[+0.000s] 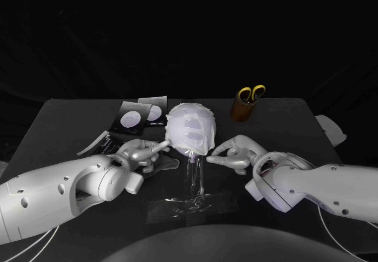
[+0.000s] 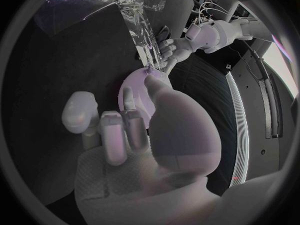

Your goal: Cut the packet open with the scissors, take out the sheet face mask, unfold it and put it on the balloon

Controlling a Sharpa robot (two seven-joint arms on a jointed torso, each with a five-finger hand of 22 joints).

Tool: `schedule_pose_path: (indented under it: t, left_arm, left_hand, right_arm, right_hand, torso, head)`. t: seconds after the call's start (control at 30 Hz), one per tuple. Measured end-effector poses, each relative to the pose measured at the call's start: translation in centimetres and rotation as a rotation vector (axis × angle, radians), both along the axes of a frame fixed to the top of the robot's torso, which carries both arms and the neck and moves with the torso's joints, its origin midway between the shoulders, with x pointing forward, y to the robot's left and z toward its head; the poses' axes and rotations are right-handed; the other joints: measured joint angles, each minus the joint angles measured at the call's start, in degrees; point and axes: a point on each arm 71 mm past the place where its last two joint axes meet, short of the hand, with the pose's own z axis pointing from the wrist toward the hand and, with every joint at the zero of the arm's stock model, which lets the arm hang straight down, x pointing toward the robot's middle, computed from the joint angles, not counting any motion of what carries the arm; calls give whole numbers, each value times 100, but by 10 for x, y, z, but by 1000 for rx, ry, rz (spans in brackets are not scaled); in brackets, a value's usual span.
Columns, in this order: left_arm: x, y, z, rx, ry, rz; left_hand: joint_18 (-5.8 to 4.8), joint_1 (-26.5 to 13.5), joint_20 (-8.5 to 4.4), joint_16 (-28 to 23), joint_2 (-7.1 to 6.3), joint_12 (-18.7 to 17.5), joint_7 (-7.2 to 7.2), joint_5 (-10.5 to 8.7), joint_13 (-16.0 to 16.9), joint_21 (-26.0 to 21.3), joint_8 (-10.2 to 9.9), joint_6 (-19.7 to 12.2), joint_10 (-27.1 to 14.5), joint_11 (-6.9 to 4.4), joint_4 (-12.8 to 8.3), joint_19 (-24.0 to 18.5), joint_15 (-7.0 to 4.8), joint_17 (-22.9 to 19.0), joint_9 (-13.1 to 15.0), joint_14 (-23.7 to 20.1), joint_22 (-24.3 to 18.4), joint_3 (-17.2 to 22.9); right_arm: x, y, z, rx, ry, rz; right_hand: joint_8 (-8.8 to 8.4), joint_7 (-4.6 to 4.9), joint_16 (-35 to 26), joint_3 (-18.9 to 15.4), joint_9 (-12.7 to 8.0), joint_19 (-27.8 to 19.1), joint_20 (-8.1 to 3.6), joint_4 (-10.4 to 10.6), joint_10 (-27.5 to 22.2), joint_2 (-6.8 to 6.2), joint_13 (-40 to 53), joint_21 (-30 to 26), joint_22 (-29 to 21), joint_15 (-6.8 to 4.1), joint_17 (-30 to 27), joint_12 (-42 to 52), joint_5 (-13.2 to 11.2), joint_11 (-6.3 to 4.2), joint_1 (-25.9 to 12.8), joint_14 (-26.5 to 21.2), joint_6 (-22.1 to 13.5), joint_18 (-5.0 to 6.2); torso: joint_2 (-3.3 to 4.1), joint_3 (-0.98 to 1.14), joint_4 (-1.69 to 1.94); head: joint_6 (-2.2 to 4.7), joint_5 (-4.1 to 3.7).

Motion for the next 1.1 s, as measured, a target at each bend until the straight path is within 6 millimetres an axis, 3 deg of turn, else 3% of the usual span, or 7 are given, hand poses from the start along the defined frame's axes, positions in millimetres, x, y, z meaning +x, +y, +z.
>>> schedule_pose_path:
  t: [0.23,0.67,1.1]
  left_arm:
    - [-4,-5,0,-32,39,6]
    - [-7,-11,-1,-71,67,17]
    - [-9,-17,1,-99,69,27]
  left_hand:
    - [-4,-75,21,28,0,264,46,0,320,85,0,-166,111,30,-29,61,0,0,-5,0,115,-169]
    - [-49,419,36,60,67,569,102,1,704,181,-172,-370,271,72,-54,118,22,-1,-98,19,269,-256]
    - [-51,506,52,93,103,657,111,1,706,204,-172,-348,386,121,-16,132,35,-5,-103,28,299,-365]
  right_arm:
    - [1,0,0,8,-6,-4]
    - [1,1,0,15,-6,-4]
    - [1,4,0,25,-1,-2]
  right_hand:
    - [0,8,-2,0,-1,0,0,0,-1,0,3,27,9,0,4,23,0,-1,0,0,15,-2]
    - [0,-1,3,-31,-9,20,-21,1,-1,17,5,26,25,0,3,45,0,-2,34,-1,44,-6]
    - [0,0,0,-63,-17,19,-20,32,-7,25,0,45,24,0,-1,82,0,-7,65,-1,84,-9]
  torso:
    - [-3,-1,0]
    - [-4,-1,1]
    - [-4,-1,2]
  head:
    - [0,-9]
    - [0,-26]
    - [0,-32]
